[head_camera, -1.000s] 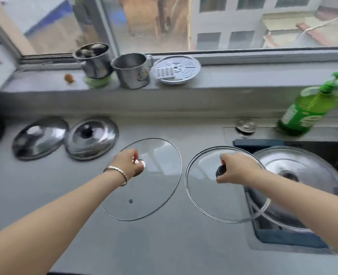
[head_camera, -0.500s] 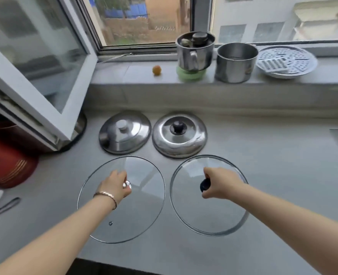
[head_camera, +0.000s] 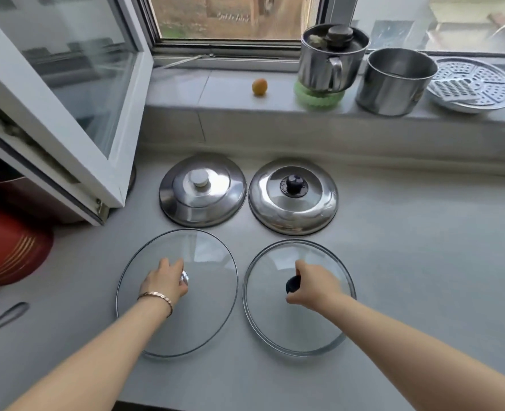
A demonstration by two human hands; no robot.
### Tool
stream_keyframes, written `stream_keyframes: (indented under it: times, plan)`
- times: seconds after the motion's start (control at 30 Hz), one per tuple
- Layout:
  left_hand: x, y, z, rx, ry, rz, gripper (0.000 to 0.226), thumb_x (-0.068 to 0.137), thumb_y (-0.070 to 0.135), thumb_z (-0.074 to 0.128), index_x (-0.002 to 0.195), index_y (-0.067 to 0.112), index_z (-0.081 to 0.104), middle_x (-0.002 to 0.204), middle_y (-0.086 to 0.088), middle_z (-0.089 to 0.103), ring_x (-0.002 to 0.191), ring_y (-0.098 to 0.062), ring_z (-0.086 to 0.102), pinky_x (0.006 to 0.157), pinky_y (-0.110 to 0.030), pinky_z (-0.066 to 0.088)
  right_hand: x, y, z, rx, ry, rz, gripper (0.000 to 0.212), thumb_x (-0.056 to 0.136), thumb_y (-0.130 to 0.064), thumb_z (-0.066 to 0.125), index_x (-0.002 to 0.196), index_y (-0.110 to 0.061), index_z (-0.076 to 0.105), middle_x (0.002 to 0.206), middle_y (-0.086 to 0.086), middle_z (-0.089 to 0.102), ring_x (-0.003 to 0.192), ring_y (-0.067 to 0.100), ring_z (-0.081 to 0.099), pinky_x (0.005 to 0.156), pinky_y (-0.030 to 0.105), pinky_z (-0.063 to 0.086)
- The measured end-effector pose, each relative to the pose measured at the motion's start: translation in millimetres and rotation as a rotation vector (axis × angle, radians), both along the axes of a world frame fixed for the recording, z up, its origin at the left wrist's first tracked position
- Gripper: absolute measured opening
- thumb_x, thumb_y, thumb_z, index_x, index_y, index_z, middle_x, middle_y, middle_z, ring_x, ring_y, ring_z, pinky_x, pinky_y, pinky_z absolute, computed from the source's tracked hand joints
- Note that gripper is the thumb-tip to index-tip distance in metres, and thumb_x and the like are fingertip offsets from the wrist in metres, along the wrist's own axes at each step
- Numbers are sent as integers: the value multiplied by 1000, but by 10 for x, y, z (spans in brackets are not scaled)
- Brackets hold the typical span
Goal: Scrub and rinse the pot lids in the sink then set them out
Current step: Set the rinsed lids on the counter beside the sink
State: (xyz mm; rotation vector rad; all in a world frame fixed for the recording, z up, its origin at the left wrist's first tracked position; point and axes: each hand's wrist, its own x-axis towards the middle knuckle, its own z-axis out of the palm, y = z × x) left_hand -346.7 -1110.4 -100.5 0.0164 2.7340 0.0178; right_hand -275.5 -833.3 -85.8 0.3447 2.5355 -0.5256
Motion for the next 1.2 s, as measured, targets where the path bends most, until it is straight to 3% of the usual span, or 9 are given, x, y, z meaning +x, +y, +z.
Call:
stream_keyframes:
  times: [0.23, 0.4, 0.47, 0.53, 0.63, 0.8, 0.93, 1.1, 1.2]
  plan:
    - [-76, 32, -42, 22, 38, -30, 24, 91, 19, 47, 112, 11, 53, 115, -13, 44, 84, -29, 45, 69, -31, 38, -39, -12, -104, -59, 38, -96, 35, 73, -30, 66, 88, -15, 38, 87, 1, 49, 79, 20, 47, 63, 29, 38]
    - [-15, 125, -62, -37, 122, -88, 23, 89, 20, 56, 109, 8, 58, 111, -18, 51, 99, -37, 52, 76, -38, 42, 25, 36, -88, -109, -4, -83, 55, 81, -45, 65, 120, -13, 42, 116, 4, 58, 104, 23, 56, 78, 30, 43]
    - [-21, 337, 47, -117, 83, -190, 32, 90, 29, 52, 120, 16, 52, 128, -13, 45, 115, -33, 44, 89, -37, 37, 52, 99, -21, -110, -47, -62, 60, 83, -52, 60, 126, -15, 40, 120, 3, 57, 107, 23, 56, 76, 29, 40]
    - [-42, 678, 182, -61, 46, -290, 35, 92, 31, 46, 124, 18, 49, 132, -9, 45, 119, -29, 43, 93, -34, 37, 75, 227, 54, -61, -86, -35, 49, 89, -49, 51, 123, -15, 44, 119, 4, 58, 108, 25, 55, 75, 30, 38]
    - [-10, 1349, 397, 109, -66, -352, 26, 92, 27, 42, 111, 15, 56, 119, -8, 59, 109, -28, 54, 85, -31, 42, 154, 547, 137, -38, -168, -36, 30, 92, -33, 47, 110, -12, 57, 113, 8, 62, 106, 27, 57, 77, 27, 40]
    - [322, 2588, 594, 222, -152, -517, 23, 91, 25, 43, 102, 15, 59, 112, -8, 63, 104, -27, 56, 82, -30, 44, 548, 1441, 284, -77, -280, -90, 23, 89, -23, 46, 93, -8, 62, 89, 13, 69, 73, 21, 57, 58, 23, 41]
    - [695, 3655, 600, 274, -187, -604, 24, 91, 25, 43, 105, 14, 60, 115, -7, 62, 106, -27, 56, 80, -26, 42, 1035, 2448, 424, -84, -187, -211, 15, 92, -28, 47, 98, -16, 55, 88, 4, 55, 80, 20, 50, 63, 25, 41]
    - [1219, 5144, 453, 296, -217, -659, 22, 90, 24, 42, 101, 16, 59, 107, -5, 64, 98, -25, 59, 77, -27, 44, 1671, 4031, 513, 40, -60, -306, 26, 92, -29, 48, 109, -15, 60, 112, 4, 62, 100, 22, 57, 79, 27, 43]
    - [1540, 6015, 429, 313, -213, -648, 22, 91, 23, 41, 102, 16, 58, 106, -4, 63, 91, -24, 56, 74, -26, 42, 2026, 4968, 540, 92, -26, -304, 20, 90, -29, 48, 99, -17, 61, 106, 4, 64, 96, 23, 59, 81, 33, 49]
